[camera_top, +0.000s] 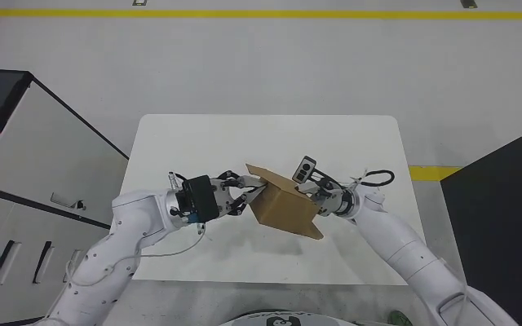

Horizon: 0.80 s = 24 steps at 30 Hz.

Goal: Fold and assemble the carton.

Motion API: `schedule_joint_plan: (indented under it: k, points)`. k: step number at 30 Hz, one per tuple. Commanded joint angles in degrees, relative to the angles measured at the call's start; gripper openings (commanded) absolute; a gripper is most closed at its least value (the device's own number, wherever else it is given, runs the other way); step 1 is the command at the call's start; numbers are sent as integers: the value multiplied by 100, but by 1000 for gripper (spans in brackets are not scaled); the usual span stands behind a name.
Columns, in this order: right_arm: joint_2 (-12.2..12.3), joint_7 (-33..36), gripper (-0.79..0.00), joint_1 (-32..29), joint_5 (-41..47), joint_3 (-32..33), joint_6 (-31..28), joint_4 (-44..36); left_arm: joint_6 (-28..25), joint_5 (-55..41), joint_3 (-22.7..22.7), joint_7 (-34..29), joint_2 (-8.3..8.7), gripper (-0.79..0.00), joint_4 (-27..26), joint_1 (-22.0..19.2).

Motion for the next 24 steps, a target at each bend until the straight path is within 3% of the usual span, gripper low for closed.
schedule_joint_plan:
  k: [1, 14, 24]
  points:
    - [4, 0, -785, 0, -6, 1, 1, 2, -4, 6, -10, 6, 4, -785, -17, 27]
    - [13, 0, -785, -3, 28, -22, -38, -44, -106, 5, 139, -136, 10, -785, -48, 42]
    - [15, 0, -785, -1, 42, -32, -60, -10, -72, -91, -32, -75, 36, -785, -112, 133]
